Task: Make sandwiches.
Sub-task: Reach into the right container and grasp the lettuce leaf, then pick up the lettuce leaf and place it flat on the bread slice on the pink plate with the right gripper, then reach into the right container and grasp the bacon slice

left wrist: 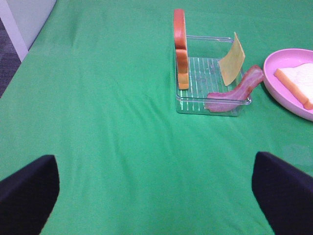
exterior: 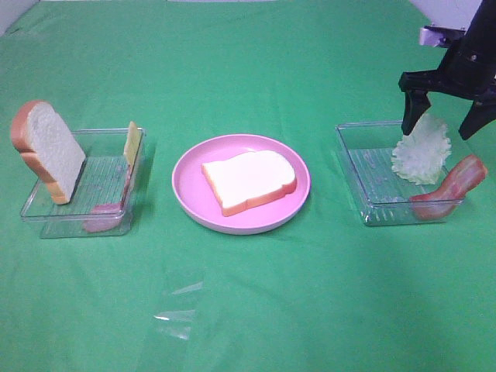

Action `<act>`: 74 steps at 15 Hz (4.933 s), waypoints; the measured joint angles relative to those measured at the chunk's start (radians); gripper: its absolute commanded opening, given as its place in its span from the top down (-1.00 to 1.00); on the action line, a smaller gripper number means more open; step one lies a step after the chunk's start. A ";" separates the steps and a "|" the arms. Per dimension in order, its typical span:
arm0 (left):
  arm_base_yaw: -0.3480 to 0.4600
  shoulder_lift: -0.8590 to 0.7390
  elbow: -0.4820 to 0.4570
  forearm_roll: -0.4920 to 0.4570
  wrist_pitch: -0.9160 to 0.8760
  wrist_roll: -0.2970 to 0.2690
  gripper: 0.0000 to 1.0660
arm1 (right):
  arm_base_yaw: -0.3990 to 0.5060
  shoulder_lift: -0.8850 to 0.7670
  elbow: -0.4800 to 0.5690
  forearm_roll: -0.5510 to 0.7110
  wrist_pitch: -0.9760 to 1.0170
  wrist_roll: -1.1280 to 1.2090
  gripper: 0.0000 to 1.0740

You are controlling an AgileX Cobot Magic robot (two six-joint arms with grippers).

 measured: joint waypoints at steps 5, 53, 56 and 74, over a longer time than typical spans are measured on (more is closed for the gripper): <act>0.000 0.000 0.000 0.000 0.000 0.000 -0.88 | 0.000 0.025 0.000 0.000 -0.023 0.000 -0.27; 0.000 0.000 0.000 0.000 0.000 0.000 -0.88 | 0.642 0.095 -0.135 -0.071 -0.089 0.043 1.00; 0.000 0.000 0.000 0.000 0.000 0.000 -0.88 | 0.642 0.095 -0.135 -0.103 -0.090 0.043 1.00; 0.000 0.000 0.000 0.000 0.000 0.000 -0.88 | 0.509 -0.106 -0.169 -0.297 0.041 0.044 -0.79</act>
